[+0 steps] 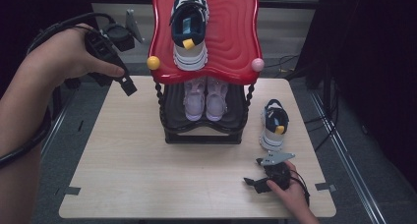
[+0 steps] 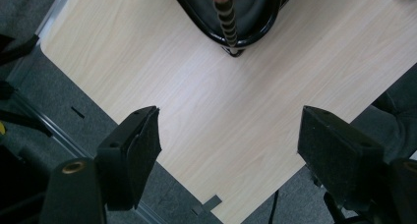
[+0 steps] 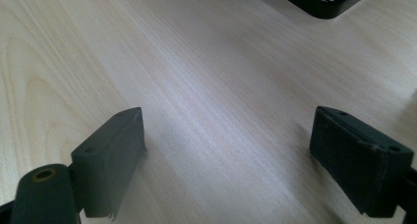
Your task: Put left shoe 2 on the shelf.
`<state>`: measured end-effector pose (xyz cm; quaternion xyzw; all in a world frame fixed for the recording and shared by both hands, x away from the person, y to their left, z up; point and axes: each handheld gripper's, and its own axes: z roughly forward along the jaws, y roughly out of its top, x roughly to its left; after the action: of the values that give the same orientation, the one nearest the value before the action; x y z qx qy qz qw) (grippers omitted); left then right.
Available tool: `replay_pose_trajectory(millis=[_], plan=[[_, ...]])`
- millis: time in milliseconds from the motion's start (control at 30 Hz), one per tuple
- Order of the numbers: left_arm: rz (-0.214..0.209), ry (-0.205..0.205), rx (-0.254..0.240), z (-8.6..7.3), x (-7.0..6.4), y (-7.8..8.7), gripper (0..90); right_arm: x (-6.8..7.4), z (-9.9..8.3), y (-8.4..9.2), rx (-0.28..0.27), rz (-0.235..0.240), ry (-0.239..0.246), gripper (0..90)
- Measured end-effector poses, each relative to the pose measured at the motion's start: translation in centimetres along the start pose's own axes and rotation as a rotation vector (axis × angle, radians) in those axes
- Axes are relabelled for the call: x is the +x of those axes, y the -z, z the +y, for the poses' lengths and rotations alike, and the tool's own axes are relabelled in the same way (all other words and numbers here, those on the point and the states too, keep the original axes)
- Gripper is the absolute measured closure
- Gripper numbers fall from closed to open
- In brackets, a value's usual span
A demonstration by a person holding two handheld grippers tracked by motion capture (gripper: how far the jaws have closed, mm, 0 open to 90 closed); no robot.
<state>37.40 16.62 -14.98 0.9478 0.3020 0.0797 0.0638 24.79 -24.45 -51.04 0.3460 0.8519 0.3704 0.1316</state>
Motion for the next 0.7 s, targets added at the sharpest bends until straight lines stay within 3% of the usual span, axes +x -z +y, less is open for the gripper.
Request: replay_pose_trajectory(millis=[533, 700], plan=[[-0.045, 0.049, 0.014, -2.9, 0.6, -4.6, 23.7, 0.0, 0.0, 0.0, -0.004, -0.001, 0.0, 13.1], [-0.063, 0.048, 0.012, -3.5, 0.3, -5.9, 23.6, 0.0, 0.0, 0.0, -0.004, -0.001, 0.0, 13.1]])
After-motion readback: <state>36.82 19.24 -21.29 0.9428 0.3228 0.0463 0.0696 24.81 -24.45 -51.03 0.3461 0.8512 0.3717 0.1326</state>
